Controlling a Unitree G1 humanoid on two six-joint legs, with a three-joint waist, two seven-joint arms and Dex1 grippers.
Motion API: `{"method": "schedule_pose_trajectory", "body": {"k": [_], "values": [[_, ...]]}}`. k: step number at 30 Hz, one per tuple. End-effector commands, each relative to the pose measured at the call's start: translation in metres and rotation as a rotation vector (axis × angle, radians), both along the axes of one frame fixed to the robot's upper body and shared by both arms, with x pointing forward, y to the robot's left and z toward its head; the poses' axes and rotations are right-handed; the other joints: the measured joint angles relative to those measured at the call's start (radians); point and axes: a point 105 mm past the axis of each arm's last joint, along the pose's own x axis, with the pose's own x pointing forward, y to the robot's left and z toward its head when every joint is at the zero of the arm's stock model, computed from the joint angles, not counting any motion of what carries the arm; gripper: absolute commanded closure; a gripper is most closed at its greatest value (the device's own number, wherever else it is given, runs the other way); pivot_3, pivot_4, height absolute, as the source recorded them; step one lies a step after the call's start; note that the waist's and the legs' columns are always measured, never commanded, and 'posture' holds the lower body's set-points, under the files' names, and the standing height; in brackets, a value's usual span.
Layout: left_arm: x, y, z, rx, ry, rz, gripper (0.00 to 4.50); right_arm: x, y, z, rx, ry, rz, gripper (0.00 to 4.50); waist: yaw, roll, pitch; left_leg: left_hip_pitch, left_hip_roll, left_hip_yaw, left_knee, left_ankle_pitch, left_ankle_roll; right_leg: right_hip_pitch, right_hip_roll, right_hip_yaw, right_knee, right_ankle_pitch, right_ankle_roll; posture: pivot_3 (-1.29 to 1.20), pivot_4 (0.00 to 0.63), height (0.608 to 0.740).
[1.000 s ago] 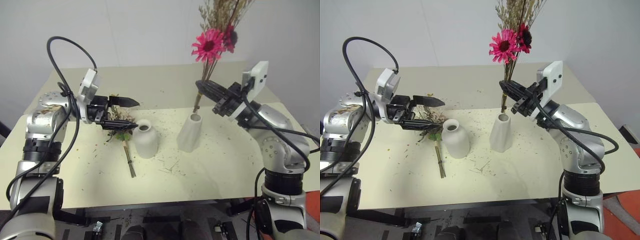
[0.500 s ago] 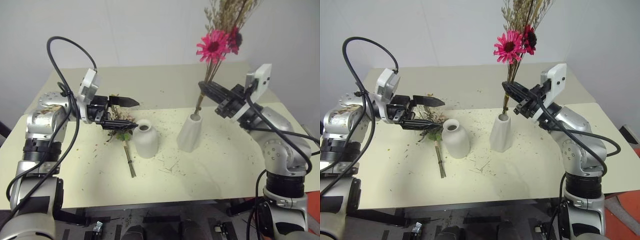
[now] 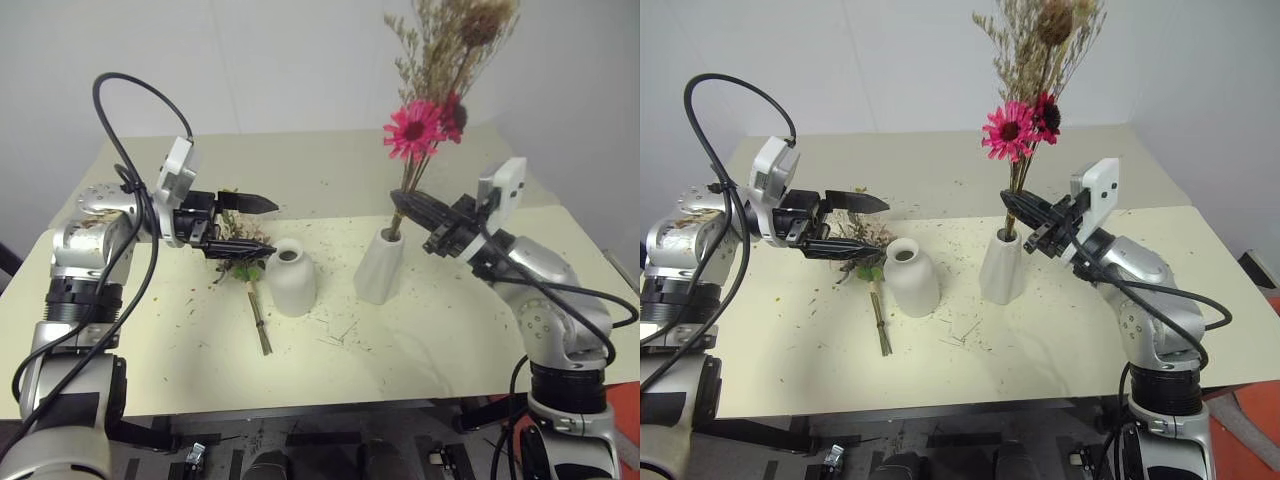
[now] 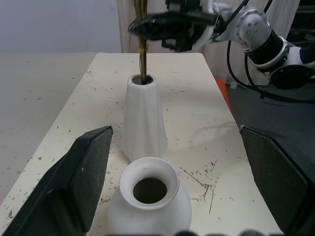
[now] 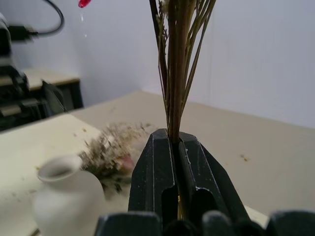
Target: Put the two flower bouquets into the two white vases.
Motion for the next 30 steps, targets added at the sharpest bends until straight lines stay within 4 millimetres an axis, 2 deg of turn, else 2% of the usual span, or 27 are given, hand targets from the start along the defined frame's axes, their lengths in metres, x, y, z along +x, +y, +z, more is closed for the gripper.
{"method": "schedule_pose_trajectory", "body": {"k": [1, 10, 14, 19, 24, 30], "values": [[-0.003, 0.004, 0.011, -0.009, -0.046, 0.008, 0.0, 0.001, 0.001, 0.003, -0.003, -0.053, -0.017, 4.44, 0.0, 0.0, 0.0, 0.0, 0.0, 0.0, 0.0, 0.0, 0.0, 0.0, 0.0, 0.0, 0.0, 0.0, 0.0, 0.0, 0.15, 0.74], [-0.004, 0.007, 0.01, -0.007, -0.045, 0.017, 0.0, 0.001, 0.002, -0.015, -0.022, -0.03, -0.028, 4.44, 0.001, 0.0, 0.0, 0.0, 0.0, 0.0, 0.0, 0.0, 0.0, 0.0, 0.0, 0.0, 0.0, 0.0, 0.0, 0.0, 0.15, 0.74], [-0.004, 0.006, 0.011, -0.008, -0.045, 0.016, 0.0, 0.002, 0.001, -0.021, -0.02, -0.022, -0.038, 3.35, -0.001, 0.0, 0.0, 0.0, 0.0, 0.0, 0.0, 0.0, 0.0, 0.0, 0.0, 0.0, 0.001, 0.0, 0.0, 0.0, 0.15, 0.74], [-0.006, 0.009, 0.01, -0.004, -0.042, 0.021, 0.0, -0.006, -0.003, -0.016, -0.022, -0.048, -0.029, 1.62, 0.0, 0.0, 0.0, 0.0, 0.0, 0.0, 0.0, 0.0, 0.0, 0.0, 0.0, 0.0, 0.001, 0.0, 0.0, 0.0, 0.15, 0.74], [-0.01, 0.019, 0.008, 0.003, -0.026, 0.056, 0.0, -0.022, -0.014, -0.013, -0.126, -0.067, 0.004, 0.02, 0.001, 0.0, 0.0, 0.0, 0.0, 0.0, 0.0, 0.0, 0.0, 0.0, 0.0, 0.0, 0.001, 0.0, 0.0, 0.0, 0.15, 0.74], [-0.013, 0.028, -0.004, 0.019, 0.015, 0.136, 0.0, -0.039, -0.04, -0.028, -0.284, 0.046, 0.052, 0.02, 0.003, 0.0, 0.0, 0.001, 0.0, 0.0, 0.0, 0.0, 0.0, 0.002, 0.0, 0.0, -0.001, 0.0, 0.0, 0.0, 0.15, 0.74]]}}
